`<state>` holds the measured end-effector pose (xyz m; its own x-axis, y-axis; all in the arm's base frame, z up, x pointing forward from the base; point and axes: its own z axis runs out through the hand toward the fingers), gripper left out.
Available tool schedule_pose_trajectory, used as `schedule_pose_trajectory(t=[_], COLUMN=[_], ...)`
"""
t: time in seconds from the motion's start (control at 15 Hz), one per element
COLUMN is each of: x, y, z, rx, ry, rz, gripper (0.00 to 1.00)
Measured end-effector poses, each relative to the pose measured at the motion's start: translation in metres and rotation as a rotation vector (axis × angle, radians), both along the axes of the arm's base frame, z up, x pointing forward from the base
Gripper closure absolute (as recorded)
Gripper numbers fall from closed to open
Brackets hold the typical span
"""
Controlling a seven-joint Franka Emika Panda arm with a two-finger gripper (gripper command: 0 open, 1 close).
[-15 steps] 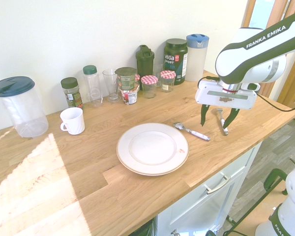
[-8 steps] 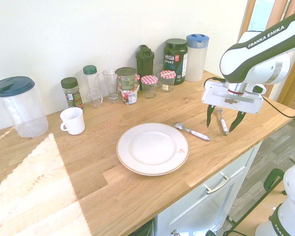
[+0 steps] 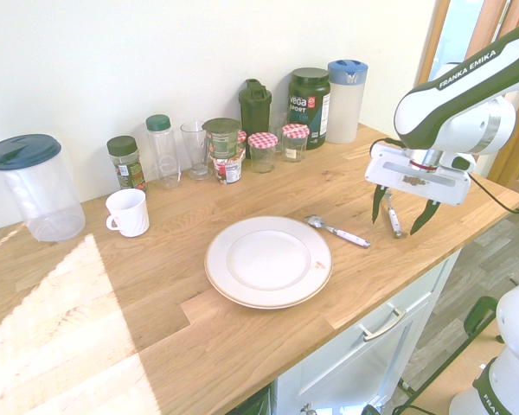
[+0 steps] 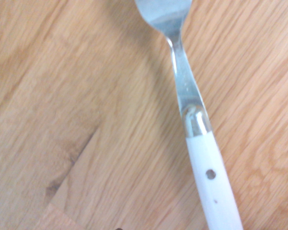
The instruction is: Put the fork into the plate
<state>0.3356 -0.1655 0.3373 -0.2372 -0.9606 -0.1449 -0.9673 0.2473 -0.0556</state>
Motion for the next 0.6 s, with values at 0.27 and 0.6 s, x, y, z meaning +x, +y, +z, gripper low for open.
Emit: schedule_pose_trajectory(t=[0.27,0.6], x=[0.0015,0.0022], y=[-0.0011,0.0001], z=[0.0018,0.0019], rx=[-0.018,-0.03], ry=[-0.002,0.007], rz=[-0.042,-0.057], gripper=[1.0,1.0])
